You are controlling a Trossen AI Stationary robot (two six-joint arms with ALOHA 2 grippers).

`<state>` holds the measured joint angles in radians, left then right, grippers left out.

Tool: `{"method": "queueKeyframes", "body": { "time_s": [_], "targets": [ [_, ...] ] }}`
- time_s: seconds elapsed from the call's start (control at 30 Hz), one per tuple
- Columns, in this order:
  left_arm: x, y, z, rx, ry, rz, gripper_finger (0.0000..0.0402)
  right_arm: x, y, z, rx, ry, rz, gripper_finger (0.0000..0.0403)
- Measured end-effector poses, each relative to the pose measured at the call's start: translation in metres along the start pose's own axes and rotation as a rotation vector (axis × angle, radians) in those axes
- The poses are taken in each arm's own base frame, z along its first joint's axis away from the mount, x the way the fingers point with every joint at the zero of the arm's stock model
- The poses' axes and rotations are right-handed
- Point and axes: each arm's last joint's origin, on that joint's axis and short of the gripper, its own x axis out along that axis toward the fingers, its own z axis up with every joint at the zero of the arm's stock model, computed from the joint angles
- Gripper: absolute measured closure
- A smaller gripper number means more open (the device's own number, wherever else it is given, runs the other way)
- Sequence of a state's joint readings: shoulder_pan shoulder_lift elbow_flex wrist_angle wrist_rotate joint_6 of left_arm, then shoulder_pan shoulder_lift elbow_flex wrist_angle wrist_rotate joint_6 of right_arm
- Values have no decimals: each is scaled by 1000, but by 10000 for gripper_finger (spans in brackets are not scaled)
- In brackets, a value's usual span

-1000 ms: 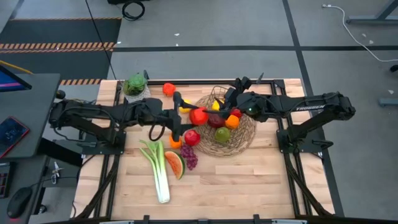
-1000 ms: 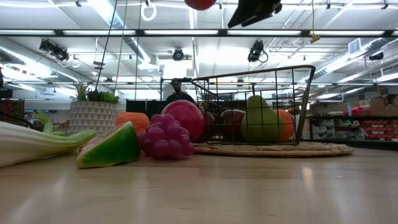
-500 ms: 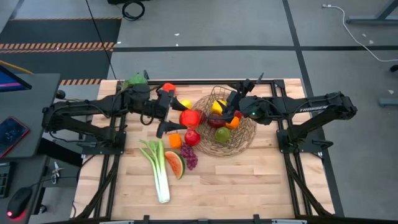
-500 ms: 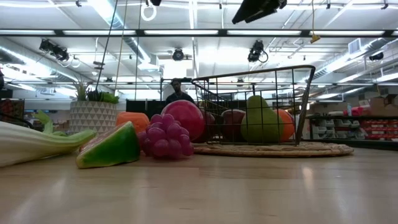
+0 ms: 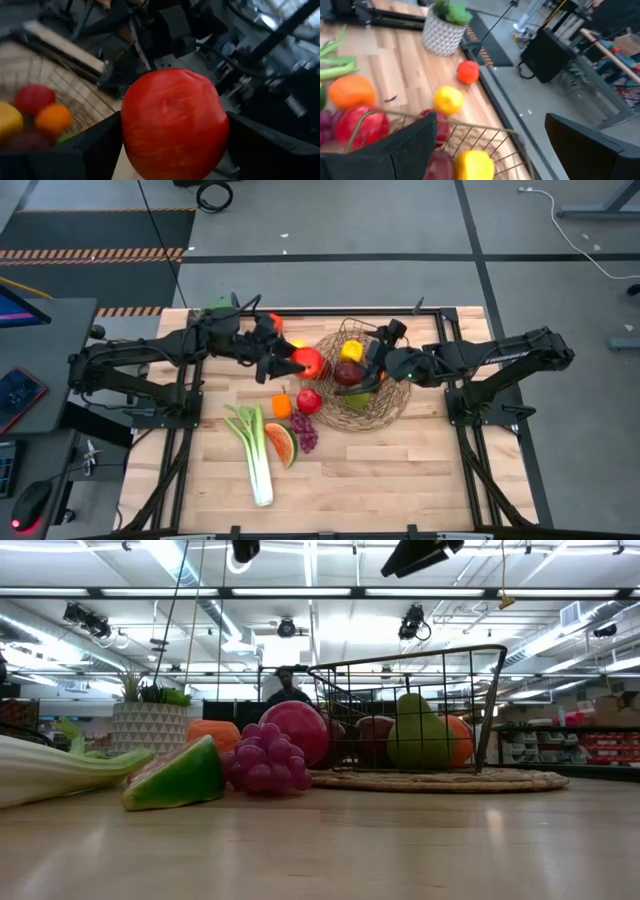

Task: Build produce basket
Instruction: Put the red apple into the gold wire basket

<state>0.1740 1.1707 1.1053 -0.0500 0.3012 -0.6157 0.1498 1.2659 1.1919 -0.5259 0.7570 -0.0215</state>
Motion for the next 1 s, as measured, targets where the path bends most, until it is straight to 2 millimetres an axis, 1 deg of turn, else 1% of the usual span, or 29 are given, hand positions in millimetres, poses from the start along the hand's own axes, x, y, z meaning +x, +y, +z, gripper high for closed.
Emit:
{"method": "queueKeyframes", "body": {
  "time_s": [0.1,0.2,0.4,0.53,0.7,0.83,1.0],
  "targets": [
    [1,1,-1,-109,6,5,74,0,1,-3,-1,23,26,30],
    [1,1,0,-179,1,2,74,0,1,-4,3,34,30,30],
    [1,1,-1,-260,3,3,74,0,1,-5,30,45,32,30],
    [2,1,-1,-257,7,4,74,0,2,-5,53,47,56,30],
    [8,8,-8,-175,53,54,74,0,2,-5,79,48,69,30],
    [24,23,-22,-102,153,137,74,0,3,-6,107,56,71,30],
    [46,40,-35,-39,222,163,74,-3,6,-10,138,90,105,30]
  ]
}}
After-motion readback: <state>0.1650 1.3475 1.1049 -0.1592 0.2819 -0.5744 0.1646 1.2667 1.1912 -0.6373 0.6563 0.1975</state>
